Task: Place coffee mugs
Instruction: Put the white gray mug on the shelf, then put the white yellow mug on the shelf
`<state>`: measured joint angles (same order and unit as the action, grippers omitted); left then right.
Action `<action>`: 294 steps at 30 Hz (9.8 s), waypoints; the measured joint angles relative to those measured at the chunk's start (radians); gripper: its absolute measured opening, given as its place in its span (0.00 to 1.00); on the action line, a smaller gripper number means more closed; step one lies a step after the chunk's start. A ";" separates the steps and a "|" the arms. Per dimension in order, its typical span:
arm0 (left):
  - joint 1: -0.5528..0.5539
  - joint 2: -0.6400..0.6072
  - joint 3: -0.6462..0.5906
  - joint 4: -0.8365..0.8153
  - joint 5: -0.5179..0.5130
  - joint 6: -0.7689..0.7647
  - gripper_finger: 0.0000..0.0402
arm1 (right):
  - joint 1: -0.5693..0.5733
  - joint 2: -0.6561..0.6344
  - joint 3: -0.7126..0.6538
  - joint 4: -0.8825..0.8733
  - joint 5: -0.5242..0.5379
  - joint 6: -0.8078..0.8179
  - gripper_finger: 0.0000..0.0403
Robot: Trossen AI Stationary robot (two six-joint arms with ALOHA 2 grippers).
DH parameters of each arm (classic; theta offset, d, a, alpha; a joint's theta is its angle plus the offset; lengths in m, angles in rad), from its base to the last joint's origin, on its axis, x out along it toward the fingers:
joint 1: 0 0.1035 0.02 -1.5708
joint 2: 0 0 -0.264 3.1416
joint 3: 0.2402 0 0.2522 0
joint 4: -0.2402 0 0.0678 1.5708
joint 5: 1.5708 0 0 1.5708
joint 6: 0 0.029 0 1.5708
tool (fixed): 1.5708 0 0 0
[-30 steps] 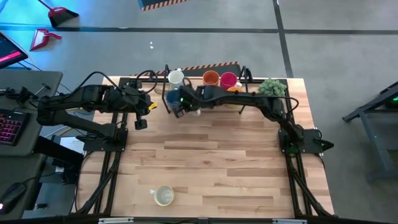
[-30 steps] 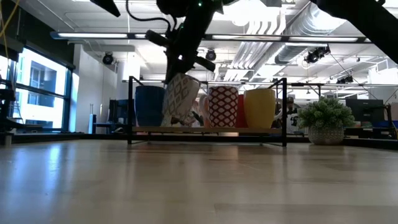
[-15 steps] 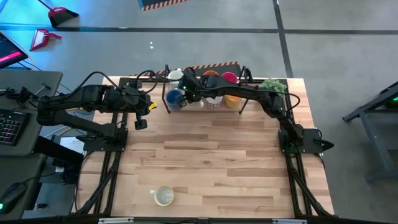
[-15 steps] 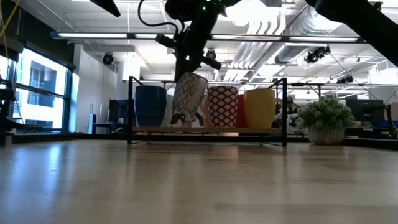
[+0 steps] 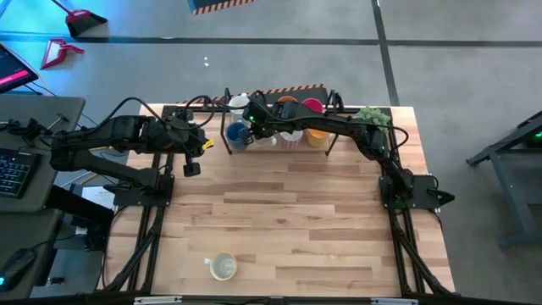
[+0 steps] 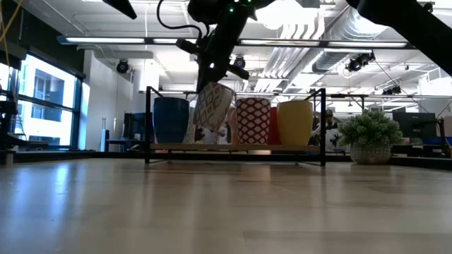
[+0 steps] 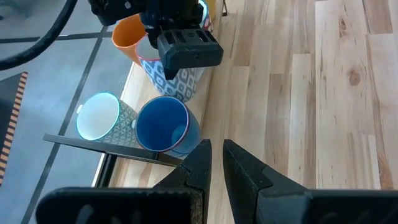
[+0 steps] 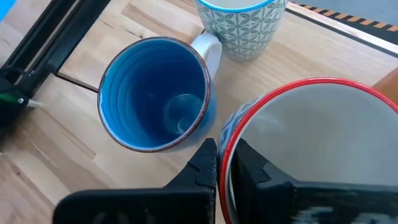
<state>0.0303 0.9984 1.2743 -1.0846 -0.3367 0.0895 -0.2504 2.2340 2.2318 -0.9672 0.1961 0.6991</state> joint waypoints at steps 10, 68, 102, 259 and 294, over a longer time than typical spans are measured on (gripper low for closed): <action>0.000 0.000 0.000 0.001 0.000 0.000 0.08 | 0.003 0.005 -0.008 0.007 -0.003 0.005 0.00; 0.000 0.000 0.000 -0.023 0.000 -0.008 0.08 | -0.017 0.078 0.005 0.008 -0.030 -0.079 0.18; 0.000 0.000 0.000 -0.026 0.002 -0.007 0.08 | 0.025 0.038 0.123 -0.101 0.082 -0.231 0.19; -0.608 0.642 0.121 0.102 0.384 -0.899 0.44 | 0.715 -1.258 -1.758 0.816 0.084 -0.157 0.19; -0.660 0.741 0.318 0.125 0.353 -1.135 0.44 | 0.715 -1.258 -1.757 0.691 0.084 -0.134 0.19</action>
<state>-0.6298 1.7392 1.5921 -0.9596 0.0168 -1.0453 0.4643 0.9760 0.4744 -0.2766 0.2806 0.5652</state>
